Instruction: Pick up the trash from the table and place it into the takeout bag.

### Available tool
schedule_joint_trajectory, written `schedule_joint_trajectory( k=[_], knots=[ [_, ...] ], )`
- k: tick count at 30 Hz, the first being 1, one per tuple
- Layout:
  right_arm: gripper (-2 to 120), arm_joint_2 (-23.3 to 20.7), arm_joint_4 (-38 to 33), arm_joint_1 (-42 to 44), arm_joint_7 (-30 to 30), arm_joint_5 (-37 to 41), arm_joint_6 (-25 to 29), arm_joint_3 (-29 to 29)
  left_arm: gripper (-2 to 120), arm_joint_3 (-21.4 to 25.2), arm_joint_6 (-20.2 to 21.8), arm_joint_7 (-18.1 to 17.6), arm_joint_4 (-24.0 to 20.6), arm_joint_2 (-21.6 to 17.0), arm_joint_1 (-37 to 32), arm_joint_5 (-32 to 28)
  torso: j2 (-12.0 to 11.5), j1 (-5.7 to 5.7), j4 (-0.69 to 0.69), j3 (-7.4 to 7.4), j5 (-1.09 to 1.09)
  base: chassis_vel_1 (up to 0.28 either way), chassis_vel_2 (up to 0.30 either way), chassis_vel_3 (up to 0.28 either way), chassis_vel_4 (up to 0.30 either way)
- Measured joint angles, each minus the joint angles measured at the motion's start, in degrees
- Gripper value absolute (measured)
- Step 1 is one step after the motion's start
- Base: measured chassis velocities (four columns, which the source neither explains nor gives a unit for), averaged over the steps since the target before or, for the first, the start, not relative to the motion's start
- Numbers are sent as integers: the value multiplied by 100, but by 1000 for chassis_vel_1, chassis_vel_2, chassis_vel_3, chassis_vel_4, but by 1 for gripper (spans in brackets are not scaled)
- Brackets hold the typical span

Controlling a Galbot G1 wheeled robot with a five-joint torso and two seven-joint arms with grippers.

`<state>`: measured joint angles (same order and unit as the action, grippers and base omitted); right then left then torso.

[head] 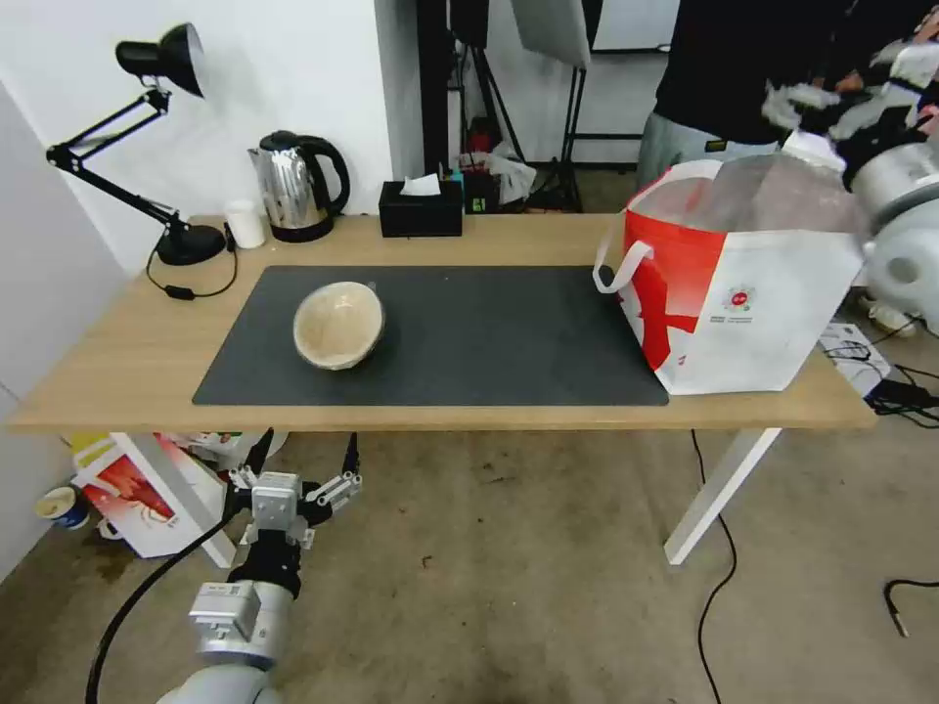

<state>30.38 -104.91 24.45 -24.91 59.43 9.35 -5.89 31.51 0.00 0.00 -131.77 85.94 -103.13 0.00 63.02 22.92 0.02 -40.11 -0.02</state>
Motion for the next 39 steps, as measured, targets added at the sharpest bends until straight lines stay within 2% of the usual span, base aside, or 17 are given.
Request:
schedule_joint_trajectory(
  k=[6,9,12,18,21,26,27,31,39],
  knots=[
    [100,290,-573,693,-275,-221,222,-504,100,0,0,0,0,0,0,0,0,0,-5,0,2,0,0,0,0],
    [100,414,-799,962,-351,-282,280,-654,100,0,0,1,0,-1,-1,0,0,0,-4,0,2,0,0,0,0],
    [100,688,-1439,1558,-478,-513,353,-837,100,1,0,0,0,0,0,0,0,0,-2,0,2,0,0,0,0],
    [100,761,-1663,1733,-515,-629,353,-857,100,0,0,0,0,0,0,0,0,0,-2,0,2,0,0,0,0],
    [100,1008,-2163,2173,-690,-1257,342,-843,100,0,0,0,0,-1,0,0,1,0,-3,0,1,0,0,0,0],
    [100,1420,-2563,2729,-784,-2024,298,-748,100,0,0,0,0,0,0,0,0,0,-3,0,3,0,0,0,0],
    [100,1420,-2563,2729,-784,-2024,298,-748,100,0,0,0,0,0,0,0,0,0,-3,0,3,0,0,0,0],
    [100,1869,-2911,3364,-749,-2496,297,-706,100,0,0,0,0,0,0,0,1,0,-2,0,2,0,0,0,0],
    [100,2138,-3162,4236,-616,-3238,417,-479,100,1,0,0,0,0,0,0,1,0,-2,0,1,0,0,0,0]
  ],
)
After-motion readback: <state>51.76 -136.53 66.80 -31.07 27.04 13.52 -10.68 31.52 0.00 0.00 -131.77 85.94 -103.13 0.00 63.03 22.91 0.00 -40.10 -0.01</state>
